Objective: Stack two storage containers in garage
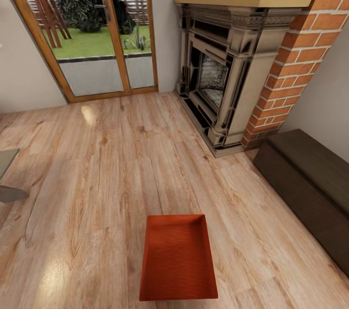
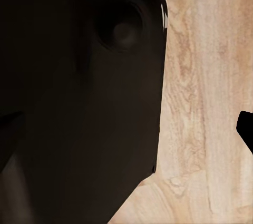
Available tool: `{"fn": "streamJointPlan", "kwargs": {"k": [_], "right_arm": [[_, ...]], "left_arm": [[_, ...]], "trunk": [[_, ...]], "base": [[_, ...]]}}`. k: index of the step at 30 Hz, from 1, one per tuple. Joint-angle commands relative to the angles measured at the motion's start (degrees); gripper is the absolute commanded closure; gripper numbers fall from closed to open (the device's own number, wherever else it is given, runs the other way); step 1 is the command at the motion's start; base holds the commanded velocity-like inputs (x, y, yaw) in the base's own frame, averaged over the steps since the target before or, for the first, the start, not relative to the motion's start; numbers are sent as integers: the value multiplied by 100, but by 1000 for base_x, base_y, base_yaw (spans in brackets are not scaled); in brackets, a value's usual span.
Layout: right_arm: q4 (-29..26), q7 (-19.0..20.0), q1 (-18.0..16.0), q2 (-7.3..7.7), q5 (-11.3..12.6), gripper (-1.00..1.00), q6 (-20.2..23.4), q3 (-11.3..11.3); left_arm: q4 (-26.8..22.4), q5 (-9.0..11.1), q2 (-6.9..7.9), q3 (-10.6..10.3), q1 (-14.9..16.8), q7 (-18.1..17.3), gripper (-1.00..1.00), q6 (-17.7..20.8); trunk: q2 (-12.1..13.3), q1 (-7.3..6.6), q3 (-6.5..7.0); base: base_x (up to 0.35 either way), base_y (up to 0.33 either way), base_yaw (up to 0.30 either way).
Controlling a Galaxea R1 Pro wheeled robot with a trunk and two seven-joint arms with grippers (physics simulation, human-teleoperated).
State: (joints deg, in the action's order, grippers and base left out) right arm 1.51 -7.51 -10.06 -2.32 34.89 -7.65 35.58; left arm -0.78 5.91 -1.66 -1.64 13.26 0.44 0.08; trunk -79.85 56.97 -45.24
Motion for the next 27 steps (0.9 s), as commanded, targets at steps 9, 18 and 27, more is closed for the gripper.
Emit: {"fn": "streamJointPlan", "kwargs": {"k": [9,18,27], "right_arm": [[16,2,-5,-14,36,-100,-20,46],[16,4,-5,-6,35,-100,-17,46],[16,3,-5,-10,35,-100,-17,46]], "left_arm": [[-1,60,-1,-21,1,7,-100,1],[-1,60,-1,-21,1,6,-100,1],[-1,60,-1,-21,1,6,-100,1]], "trunk": [[-2,0,-4],[-2,0,-4],[-2,0,-4]], "base": [[0,0,0],[0,0,0],[0,0,0]]}}
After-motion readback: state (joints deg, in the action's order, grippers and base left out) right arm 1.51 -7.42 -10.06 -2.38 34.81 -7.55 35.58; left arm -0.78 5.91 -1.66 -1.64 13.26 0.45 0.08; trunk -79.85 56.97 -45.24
